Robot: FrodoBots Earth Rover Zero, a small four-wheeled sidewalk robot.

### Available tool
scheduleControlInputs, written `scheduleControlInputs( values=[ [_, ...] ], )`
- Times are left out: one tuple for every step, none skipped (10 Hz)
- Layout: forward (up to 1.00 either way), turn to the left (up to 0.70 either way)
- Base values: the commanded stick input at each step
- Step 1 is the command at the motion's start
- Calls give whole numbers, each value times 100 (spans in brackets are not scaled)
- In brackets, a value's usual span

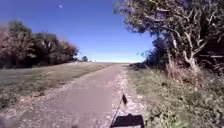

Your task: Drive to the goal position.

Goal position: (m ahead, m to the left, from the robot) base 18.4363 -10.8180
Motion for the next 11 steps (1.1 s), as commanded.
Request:
scheduleControlInputs(
  values=[
    [100,0],
    [100,0],
    [100,1],
    [100,3],
    [100,1],
    [100,8],
    [100,2],
    [100,1],
    [100,1],
    [100,0],
    [100,5]
  ],
)
